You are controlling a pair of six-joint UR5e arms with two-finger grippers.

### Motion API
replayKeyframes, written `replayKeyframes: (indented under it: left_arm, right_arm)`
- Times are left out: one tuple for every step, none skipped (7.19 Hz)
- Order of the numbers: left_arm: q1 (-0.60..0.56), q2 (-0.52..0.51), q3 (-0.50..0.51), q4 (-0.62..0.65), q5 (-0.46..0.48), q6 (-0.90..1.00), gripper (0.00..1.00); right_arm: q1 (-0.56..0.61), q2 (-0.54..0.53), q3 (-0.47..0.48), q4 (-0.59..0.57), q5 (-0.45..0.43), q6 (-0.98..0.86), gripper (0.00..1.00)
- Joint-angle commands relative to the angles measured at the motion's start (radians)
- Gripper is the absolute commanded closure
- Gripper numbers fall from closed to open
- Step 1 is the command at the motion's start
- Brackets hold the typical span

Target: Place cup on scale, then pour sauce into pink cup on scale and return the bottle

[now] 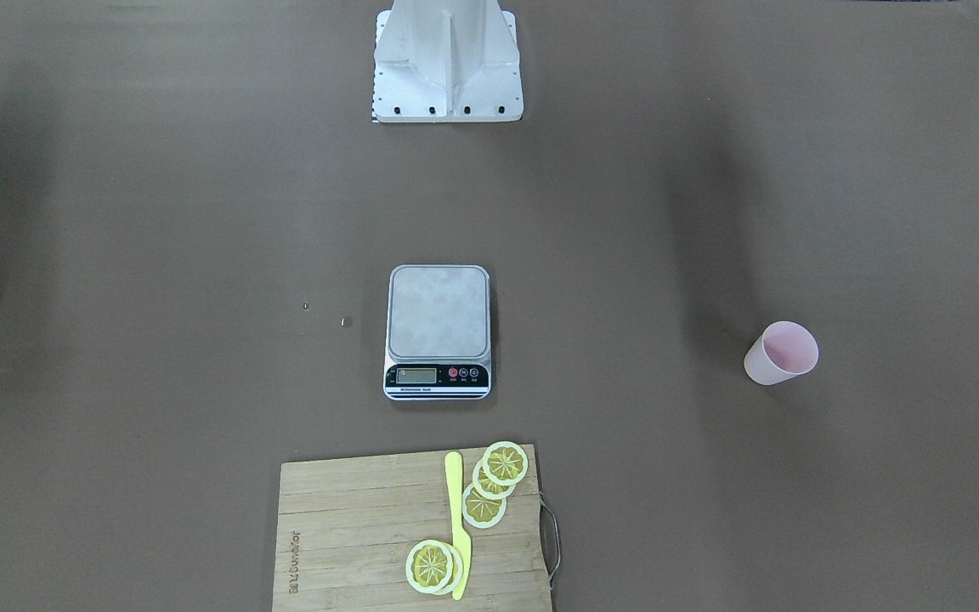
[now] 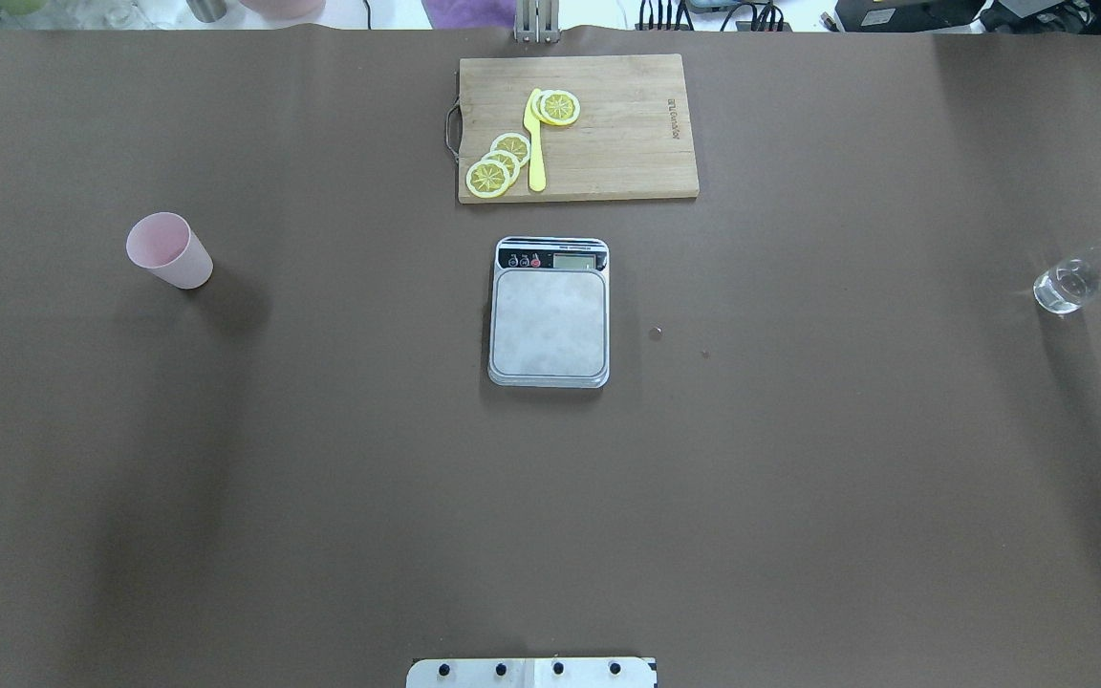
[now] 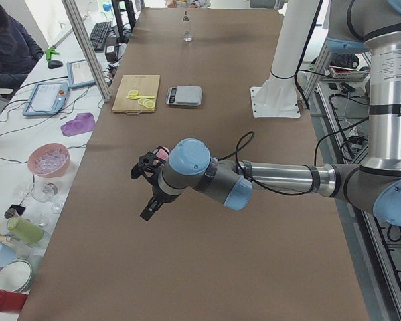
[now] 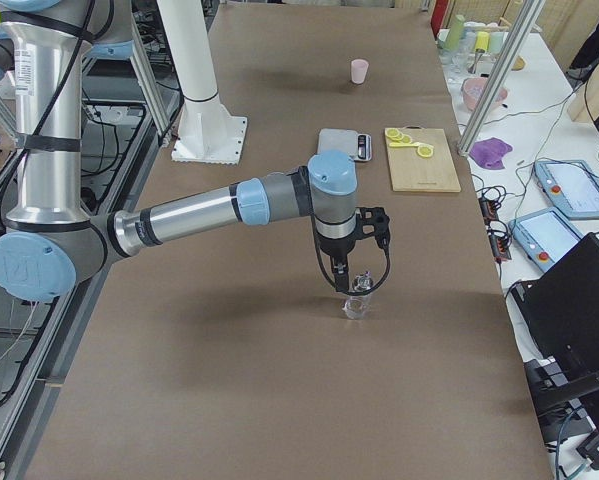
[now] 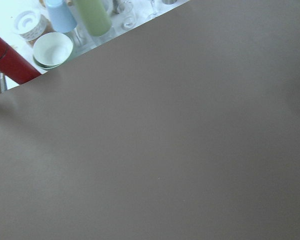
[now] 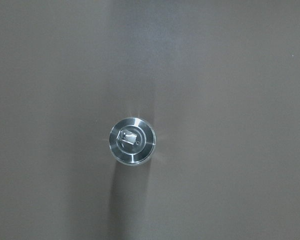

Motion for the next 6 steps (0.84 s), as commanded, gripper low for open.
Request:
replayKeyframes:
  left_arm:
    - [0.123, -0.025, -0.003, -0.118, -0.01, -0.151, 0.02]
    - [0.21, -0.03, -0.001, -0.153, -0.006, -0.227, 0.03]
    - [0.272, -0.022, 0.013, -0.217, 0.002, -0.301, 0.02]
    - [0.313, -0.022, 0.017, -0.241, 0.014, -0.337, 0.02]
    - [0.35, -0.022, 0.019, -0.242, 0.04, -0.339, 0.02]
    - [0.393, -0.021, 0.019, -0.246, 0.095, -0.357, 0.02]
  right_arm:
    - [-0.001, -0.03, -0.005, 0.064, 0.002, 0.016, 0.0]
    - [-0.013, -0.034, -0.005, 0.065, 0.001, 0.038, 0.0]
    - [-0.033, -0.041, -0.005, 0.089, -0.002, 0.095, 0.0]
    - [-0.059, -0.098, -0.005, 0.222, -0.013, 0.183, 0.0]
    - [-0.07, -0.16, -0.005, 0.367, -0.011, 0.275, 0.0]
    - [-0.094, -0.229, -0.005, 0.487, -0.013, 0.33, 0.0]
